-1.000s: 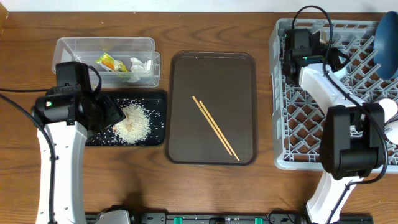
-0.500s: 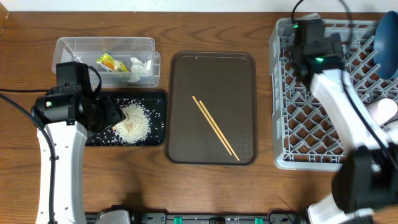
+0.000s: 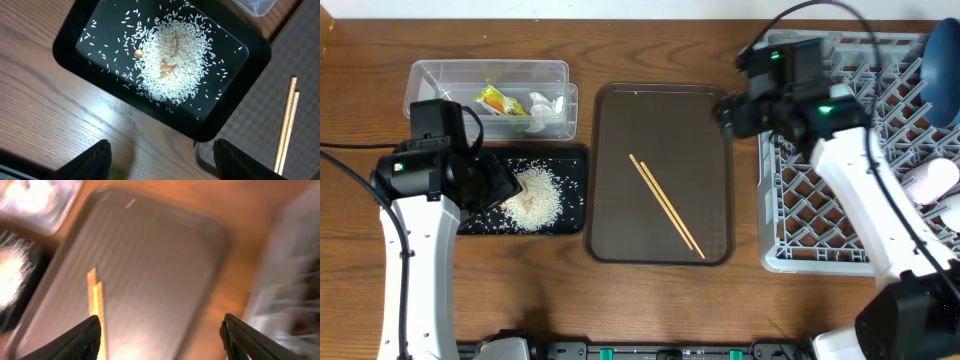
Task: Sort waste into correct bins and load items into the dishwasher rack
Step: 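Open the right gripper and move it back over the brown tray, then grasp one wooden chopstick on the brown tray with the right gripper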
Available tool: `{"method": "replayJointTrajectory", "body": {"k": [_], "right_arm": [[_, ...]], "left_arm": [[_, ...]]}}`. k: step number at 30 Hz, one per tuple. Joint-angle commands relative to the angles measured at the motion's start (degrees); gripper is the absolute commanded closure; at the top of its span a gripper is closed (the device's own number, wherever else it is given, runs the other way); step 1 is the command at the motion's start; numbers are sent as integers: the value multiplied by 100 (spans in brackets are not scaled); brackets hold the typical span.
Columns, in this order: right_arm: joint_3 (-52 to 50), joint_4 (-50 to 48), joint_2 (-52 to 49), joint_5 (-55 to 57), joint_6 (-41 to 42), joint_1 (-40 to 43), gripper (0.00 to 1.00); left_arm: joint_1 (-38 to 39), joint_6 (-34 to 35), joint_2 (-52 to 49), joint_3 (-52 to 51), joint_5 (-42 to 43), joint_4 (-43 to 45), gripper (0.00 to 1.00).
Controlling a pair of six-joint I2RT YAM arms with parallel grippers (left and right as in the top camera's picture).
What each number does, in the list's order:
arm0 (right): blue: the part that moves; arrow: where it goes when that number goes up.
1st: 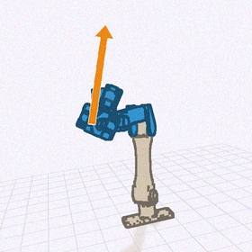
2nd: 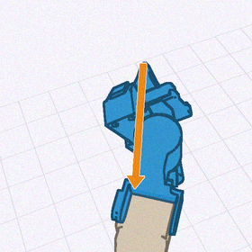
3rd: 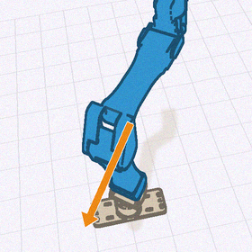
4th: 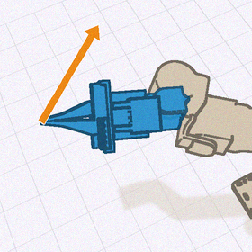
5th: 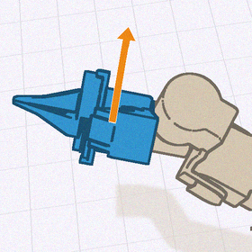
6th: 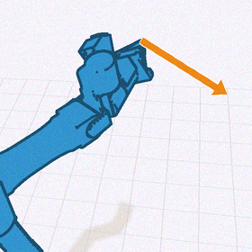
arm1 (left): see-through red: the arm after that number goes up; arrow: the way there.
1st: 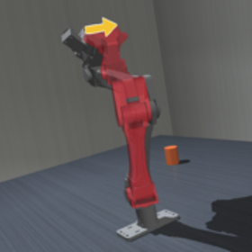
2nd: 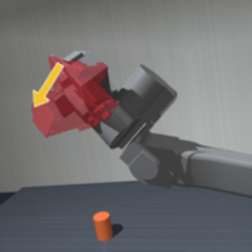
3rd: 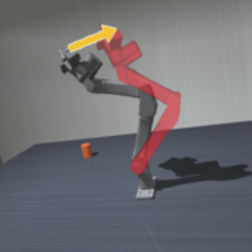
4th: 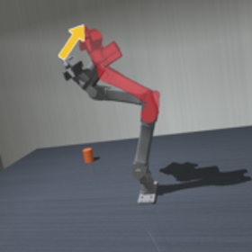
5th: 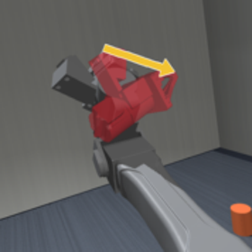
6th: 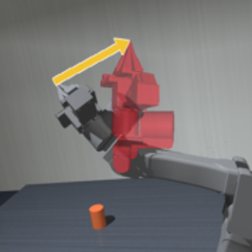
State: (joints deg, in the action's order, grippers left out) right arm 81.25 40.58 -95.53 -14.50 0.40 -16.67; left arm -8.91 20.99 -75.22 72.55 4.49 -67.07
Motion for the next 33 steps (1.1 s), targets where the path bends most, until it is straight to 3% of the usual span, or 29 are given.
{"method": "replayJointTrajectory", "body": {"k": [1, 17, 26, 33], "right_arm": [[-48, 236, -330, -387, -7, -435, 27], [-48, 920, -1891, 415, 343, -1602, 33], [-48, 1023, -2194, 1231, 903, -1792, 36], [-48, 981, -2194, 1257, 901, -1792, 36]], "left_arm": [[-17, 33, 0, -13, -46, -17, 32], [-17, 33, 0, -11, -46, -13, 32], [-17, 31, 0, -11, -46, -15, 32], [-17, 31, 0, -11, -46, -15, 32]]}}
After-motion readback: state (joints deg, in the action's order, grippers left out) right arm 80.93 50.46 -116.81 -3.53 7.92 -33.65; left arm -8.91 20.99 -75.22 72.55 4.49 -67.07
